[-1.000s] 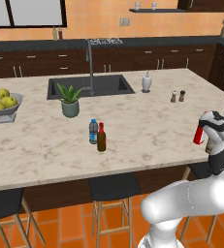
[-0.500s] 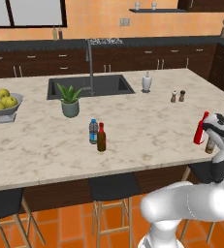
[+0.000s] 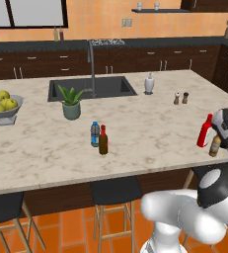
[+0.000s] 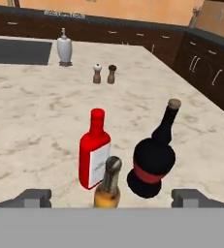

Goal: Move the plastic bottles in the middle to the plastics group, and the glass bottles in the middle to the glass group.

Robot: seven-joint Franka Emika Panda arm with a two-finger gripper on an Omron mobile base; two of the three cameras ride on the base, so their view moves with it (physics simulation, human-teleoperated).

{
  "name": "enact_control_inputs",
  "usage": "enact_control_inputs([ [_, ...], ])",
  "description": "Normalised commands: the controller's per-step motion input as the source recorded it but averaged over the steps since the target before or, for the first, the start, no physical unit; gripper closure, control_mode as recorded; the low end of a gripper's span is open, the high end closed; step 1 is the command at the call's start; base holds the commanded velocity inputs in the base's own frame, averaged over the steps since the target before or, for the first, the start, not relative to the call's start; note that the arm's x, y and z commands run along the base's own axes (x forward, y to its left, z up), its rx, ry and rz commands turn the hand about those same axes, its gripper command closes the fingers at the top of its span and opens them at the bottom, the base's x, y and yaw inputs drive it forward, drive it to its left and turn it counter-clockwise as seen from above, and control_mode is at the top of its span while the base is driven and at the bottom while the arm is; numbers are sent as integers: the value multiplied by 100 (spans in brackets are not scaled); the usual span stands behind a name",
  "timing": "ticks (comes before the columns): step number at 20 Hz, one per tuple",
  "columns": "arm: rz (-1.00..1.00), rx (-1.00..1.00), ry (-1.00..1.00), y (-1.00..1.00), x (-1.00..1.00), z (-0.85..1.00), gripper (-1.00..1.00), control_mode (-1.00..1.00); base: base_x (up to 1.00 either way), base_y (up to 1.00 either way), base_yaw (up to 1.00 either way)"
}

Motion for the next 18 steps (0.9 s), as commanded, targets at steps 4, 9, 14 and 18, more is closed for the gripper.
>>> enact_control_inputs([
  [4, 0, -1, 5, 87, -21, 59, -100, -100, 0, 0, 0],
  [9, 3, -1, 2, 100, -1, 32, -100, -100, 0, 0, 0],
  [14, 7, 0, 7, 100, 0, 19, -100, -100, 0, 0, 0],
  [18, 9, 0, 5, 100, 0, 10, -100, -100, 0, 0, 0],
])
